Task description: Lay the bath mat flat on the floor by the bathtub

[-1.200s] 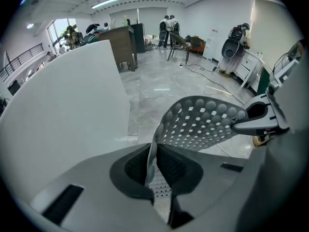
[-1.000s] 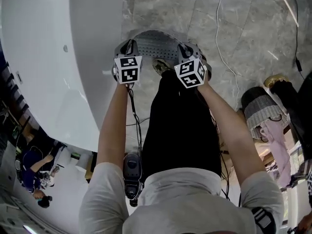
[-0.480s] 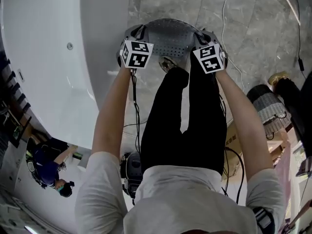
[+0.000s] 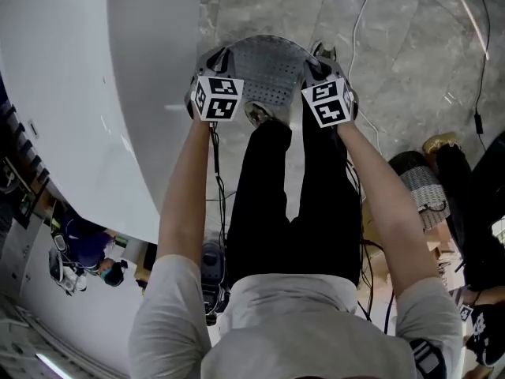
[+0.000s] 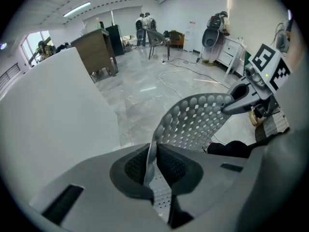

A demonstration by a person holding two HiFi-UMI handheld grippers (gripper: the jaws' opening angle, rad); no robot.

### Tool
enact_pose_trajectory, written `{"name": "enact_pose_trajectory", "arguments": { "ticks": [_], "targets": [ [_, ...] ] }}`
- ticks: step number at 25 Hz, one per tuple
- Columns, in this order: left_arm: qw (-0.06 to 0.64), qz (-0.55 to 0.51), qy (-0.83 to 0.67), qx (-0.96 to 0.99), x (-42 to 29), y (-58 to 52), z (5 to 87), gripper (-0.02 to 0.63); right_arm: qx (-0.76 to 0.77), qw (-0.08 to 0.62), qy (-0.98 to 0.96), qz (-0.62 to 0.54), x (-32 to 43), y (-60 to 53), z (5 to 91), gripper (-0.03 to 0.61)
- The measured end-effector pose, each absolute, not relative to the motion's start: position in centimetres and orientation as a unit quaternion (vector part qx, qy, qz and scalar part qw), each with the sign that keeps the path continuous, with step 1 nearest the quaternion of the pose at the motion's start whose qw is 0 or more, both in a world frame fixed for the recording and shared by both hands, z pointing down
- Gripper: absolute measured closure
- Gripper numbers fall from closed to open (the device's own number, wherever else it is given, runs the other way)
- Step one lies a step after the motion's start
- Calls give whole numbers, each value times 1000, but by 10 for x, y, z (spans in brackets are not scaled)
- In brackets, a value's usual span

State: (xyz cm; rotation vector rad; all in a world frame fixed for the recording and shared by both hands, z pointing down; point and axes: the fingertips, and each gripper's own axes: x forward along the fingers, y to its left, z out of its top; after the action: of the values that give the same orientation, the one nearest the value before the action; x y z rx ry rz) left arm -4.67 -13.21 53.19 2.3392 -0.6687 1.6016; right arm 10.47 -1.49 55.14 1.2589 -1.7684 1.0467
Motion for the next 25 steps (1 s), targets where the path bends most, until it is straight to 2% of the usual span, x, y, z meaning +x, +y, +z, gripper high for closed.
{"name": "enact_pose_trajectory", "arguments": {
  "ticks": [10,25],
  "targets": [
    [109,577,-221,779,-10,-129,563,583,475,340,-693,423,152,-24,601,552],
    [96,563,-252,781,6,-130,593,583,454,346,-728,379,172,-51,638,552]
  ]
}}
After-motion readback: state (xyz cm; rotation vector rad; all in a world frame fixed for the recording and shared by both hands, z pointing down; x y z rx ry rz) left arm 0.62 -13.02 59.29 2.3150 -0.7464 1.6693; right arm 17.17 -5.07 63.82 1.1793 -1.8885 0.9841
